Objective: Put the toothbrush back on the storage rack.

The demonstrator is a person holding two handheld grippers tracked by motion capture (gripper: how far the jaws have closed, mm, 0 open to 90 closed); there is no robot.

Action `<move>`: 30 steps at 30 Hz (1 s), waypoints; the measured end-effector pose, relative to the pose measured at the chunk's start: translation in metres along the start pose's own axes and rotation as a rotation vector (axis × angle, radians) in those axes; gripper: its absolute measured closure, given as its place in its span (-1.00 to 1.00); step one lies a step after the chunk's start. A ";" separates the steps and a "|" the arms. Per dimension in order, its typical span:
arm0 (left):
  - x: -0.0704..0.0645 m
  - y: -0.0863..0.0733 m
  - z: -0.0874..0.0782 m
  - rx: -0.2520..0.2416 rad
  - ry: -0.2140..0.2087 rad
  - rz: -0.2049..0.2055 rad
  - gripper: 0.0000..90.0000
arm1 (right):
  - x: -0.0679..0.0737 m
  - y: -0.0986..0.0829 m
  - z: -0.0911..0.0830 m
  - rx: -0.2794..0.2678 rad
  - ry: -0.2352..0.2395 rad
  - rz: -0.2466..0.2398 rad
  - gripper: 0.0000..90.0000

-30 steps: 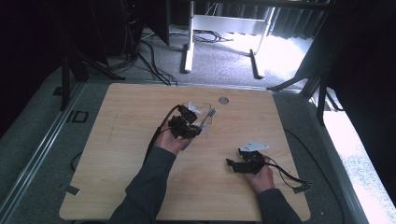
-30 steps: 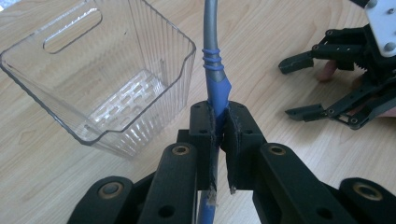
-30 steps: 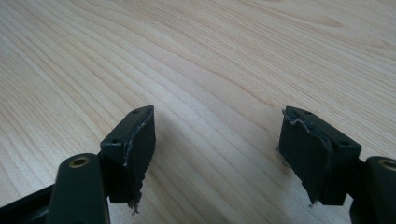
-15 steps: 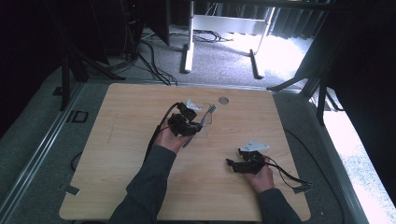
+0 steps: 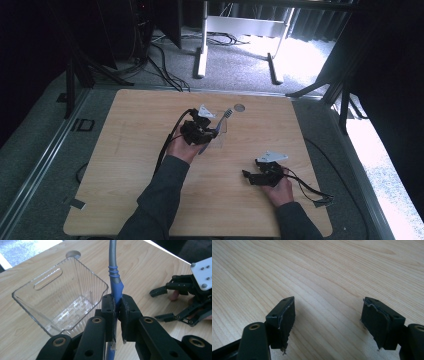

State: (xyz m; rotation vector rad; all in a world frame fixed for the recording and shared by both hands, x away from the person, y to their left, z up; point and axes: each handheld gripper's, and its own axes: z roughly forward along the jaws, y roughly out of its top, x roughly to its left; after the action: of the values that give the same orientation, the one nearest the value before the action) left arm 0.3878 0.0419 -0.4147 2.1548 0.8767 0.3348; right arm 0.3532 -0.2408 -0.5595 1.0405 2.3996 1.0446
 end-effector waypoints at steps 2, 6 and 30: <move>0.000 0.000 0.001 -0.013 0.000 -0.004 0.83 | 0.000 0.000 0.000 -0.001 0.001 0.000 -0.40; 0.001 0.000 0.003 -0.033 0.010 -0.002 0.83 | 0.000 0.000 0.000 -0.001 0.000 -0.002 -0.40; 0.019 -0.005 0.007 -0.165 0.035 -0.002 0.83 | 0.000 0.000 0.000 -0.001 0.001 -0.001 -0.40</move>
State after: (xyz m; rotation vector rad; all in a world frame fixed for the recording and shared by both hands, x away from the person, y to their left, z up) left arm 0.4023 0.0530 -0.4243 2.0008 0.8413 0.4301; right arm 0.3532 -0.2409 -0.5596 1.0383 2.4001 1.0454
